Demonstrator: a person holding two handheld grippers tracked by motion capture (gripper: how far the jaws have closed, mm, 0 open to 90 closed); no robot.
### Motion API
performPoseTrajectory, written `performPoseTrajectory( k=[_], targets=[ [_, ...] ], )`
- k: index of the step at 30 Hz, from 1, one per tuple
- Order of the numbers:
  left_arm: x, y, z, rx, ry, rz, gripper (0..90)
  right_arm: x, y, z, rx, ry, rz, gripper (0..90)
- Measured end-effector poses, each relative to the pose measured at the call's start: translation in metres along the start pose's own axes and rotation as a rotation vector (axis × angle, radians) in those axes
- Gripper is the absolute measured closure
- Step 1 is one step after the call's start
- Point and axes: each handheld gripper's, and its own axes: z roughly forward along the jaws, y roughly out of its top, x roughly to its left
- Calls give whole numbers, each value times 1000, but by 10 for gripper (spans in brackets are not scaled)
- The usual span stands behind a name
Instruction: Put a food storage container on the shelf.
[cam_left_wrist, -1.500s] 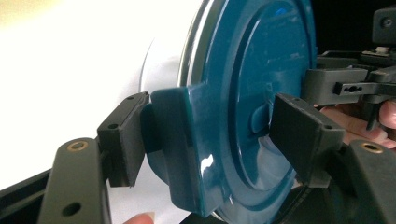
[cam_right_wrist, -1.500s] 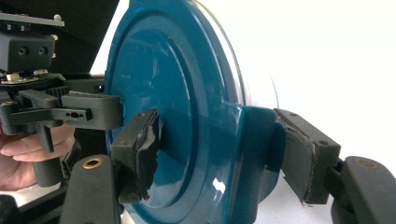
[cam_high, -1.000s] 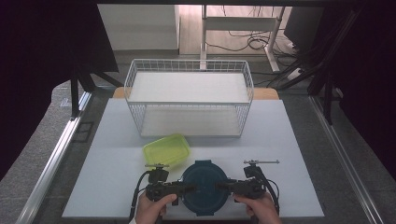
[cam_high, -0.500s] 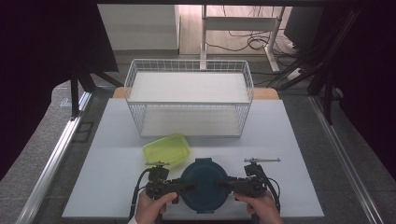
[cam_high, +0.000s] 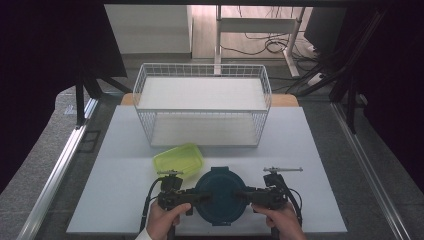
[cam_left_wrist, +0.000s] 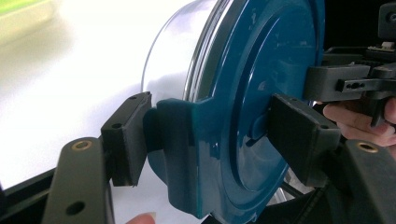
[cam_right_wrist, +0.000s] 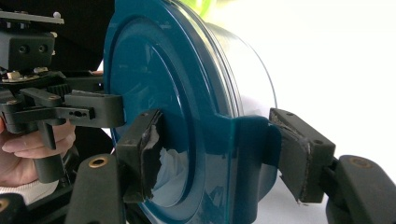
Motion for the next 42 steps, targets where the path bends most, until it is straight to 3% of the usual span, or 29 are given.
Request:
performPoseTrajectory(
  k=[7,12,20,31,42],
  targets=[
    [-7,9,-6,-12,-8,16,320,8,6,-8,-27,-8,-6,370],
    [-7,18,-13,-27,-27,6,320,15,19,-13,-38,-11,-22,379],
    [-6,35,-18,-43,-18,15,320,19,37,-11,-45,-9,-41,380],
    [-18,61,-35,-78,-8,60,318,33,60,-20,-88,-4,-73,379],
    [-14,83,-49,-106,2,53,317,46,88,-15,-89,-3,-92,378]
  ],
)
